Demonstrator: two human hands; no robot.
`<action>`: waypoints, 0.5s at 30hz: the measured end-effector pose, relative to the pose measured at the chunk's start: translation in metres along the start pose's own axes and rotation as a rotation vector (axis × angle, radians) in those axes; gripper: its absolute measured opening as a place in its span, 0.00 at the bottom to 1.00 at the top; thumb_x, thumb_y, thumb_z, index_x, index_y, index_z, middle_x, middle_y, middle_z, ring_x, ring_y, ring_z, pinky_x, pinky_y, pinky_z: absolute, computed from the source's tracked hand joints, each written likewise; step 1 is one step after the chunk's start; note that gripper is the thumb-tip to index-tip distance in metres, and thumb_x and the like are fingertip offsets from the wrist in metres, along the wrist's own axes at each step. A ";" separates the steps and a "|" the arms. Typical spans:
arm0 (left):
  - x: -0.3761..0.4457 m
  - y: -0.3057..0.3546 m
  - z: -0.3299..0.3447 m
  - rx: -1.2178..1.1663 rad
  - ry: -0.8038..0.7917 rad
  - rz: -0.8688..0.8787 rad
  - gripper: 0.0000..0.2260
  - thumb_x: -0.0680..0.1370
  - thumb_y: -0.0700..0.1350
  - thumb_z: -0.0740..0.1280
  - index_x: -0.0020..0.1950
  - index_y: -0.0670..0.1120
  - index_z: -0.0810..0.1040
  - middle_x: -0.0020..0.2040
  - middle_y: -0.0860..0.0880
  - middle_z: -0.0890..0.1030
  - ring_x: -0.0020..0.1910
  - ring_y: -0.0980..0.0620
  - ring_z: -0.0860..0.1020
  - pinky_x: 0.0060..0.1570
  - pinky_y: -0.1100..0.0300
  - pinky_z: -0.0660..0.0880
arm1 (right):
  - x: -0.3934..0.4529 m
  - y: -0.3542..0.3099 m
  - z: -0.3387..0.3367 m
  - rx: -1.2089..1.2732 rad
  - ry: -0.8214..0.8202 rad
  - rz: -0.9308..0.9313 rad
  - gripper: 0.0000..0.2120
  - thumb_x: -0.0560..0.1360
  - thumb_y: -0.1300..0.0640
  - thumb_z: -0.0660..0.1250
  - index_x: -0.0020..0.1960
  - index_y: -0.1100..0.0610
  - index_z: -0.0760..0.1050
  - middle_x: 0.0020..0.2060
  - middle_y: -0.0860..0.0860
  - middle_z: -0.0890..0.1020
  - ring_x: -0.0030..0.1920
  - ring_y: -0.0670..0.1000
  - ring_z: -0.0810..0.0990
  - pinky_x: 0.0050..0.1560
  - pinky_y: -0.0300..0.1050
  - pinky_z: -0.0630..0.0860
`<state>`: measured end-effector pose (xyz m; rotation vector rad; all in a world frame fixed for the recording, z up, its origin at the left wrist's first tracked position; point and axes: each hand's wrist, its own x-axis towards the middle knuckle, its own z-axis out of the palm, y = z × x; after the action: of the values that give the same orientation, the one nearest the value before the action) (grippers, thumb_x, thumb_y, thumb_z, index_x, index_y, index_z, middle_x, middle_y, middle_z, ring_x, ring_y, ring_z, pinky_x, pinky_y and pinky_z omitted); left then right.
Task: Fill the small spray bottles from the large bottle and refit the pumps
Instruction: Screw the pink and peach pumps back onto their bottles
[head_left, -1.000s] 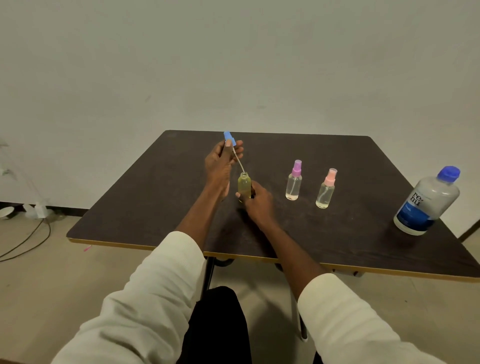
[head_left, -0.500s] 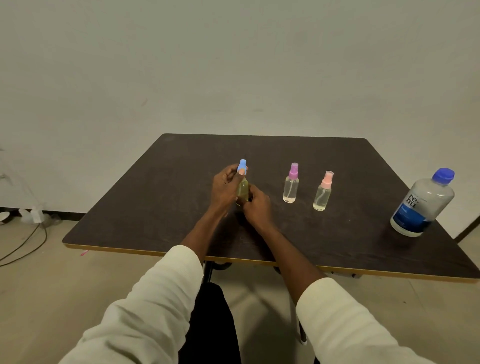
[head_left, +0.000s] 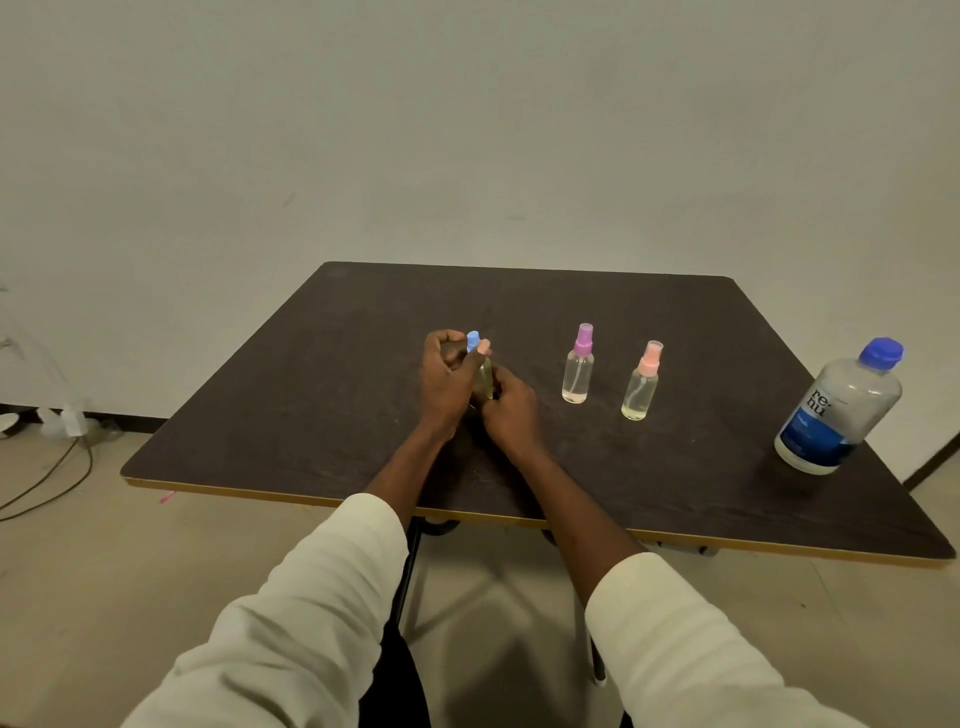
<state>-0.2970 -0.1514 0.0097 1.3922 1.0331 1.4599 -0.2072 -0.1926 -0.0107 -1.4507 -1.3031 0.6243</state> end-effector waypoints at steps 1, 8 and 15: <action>0.001 -0.002 -0.001 0.012 -0.012 0.005 0.12 0.76 0.53 0.73 0.54 0.52 0.74 0.49 0.48 0.83 0.51 0.51 0.83 0.52 0.50 0.81 | 0.000 0.000 0.000 -0.003 -0.001 0.005 0.07 0.76 0.58 0.64 0.48 0.48 0.78 0.41 0.45 0.82 0.41 0.45 0.81 0.43 0.46 0.79; -0.002 -0.003 -0.003 0.047 -0.102 0.040 0.07 0.84 0.47 0.61 0.58 0.50 0.78 0.54 0.47 0.83 0.55 0.51 0.82 0.56 0.53 0.80 | 0.001 0.000 0.002 0.017 0.001 0.038 0.07 0.76 0.59 0.65 0.51 0.52 0.79 0.42 0.46 0.83 0.43 0.45 0.81 0.46 0.49 0.81; 0.005 -0.007 -0.003 0.107 -0.061 0.038 0.14 0.77 0.55 0.71 0.56 0.49 0.73 0.50 0.46 0.83 0.50 0.50 0.83 0.50 0.53 0.82 | 0.002 0.000 0.002 -0.015 0.011 0.064 0.06 0.77 0.61 0.64 0.48 0.53 0.78 0.41 0.47 0.82 0.42 0.46 0.81 0.45 0.49 0.81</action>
<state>-0.2998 -0.1449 0.0044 1.5308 1.0643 1.3978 -0.2080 -0.1901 -0.0110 -1.5113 -1.2592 0.6492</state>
